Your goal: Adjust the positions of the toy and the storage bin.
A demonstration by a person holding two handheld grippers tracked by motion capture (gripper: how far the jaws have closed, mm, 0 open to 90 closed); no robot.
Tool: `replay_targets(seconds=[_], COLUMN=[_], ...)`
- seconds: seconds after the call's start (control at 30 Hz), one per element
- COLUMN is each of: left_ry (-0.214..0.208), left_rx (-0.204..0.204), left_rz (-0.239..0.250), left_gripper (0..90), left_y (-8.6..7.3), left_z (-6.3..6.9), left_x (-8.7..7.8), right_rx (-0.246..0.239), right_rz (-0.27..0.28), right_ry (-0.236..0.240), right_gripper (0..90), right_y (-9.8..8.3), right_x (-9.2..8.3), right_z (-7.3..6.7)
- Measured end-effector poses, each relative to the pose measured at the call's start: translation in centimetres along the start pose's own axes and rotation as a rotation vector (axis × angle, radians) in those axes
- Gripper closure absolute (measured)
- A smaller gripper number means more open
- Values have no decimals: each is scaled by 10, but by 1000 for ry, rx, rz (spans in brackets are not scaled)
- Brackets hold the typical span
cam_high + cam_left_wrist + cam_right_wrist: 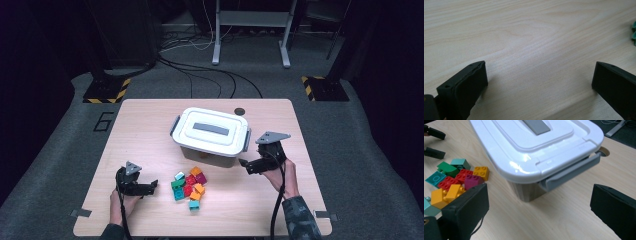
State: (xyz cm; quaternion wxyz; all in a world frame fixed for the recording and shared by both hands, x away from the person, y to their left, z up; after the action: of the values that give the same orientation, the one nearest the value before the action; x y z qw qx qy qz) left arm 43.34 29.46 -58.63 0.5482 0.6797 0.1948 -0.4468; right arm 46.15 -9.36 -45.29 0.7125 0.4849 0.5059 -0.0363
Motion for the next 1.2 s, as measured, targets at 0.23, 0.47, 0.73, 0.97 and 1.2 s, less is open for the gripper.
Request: replay_targets(seconds=[0.23, 0.47, 0.73, 0.97, 1.2], left_ry=[-1, -2, -5, -5, -5], left_rx=[-1, -1, 1, 1, -2], left_rz=[6, 3, -1, -1, 1], left_gripper=[4, 4, 4, 4, 5], left_y=[0, 0, 0, 0, 0], left_z=[0, 0, 0, 0, 1], left_x=[0, 0, 0, 0, 0], right_rx=[-26, -38, -50, -81, -98], right_rz=[-10, -17, -36, -48, -59], right_ry=[21, 45, 58, 62, 78], right_gripper=[12, 14, 21, 30, 32], right_y=[27, 48, 65, 81, 97], right_x=[8, 18, 31, 40, 51], right_z=[3, 2, 2, -1, -6])
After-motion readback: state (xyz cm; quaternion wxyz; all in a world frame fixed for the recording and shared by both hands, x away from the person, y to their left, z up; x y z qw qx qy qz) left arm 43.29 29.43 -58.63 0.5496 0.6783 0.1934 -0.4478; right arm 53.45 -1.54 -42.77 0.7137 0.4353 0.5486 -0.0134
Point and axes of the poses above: each handheld gripper's, and its own axes: x roughly forward along the jaws, y roughly out of its top, z roughly to its right, the point moved 8 cm from there along x, roughly forward along the jaws, and after that the axes turned 11 degrees about -z, right-handed, at the moved point
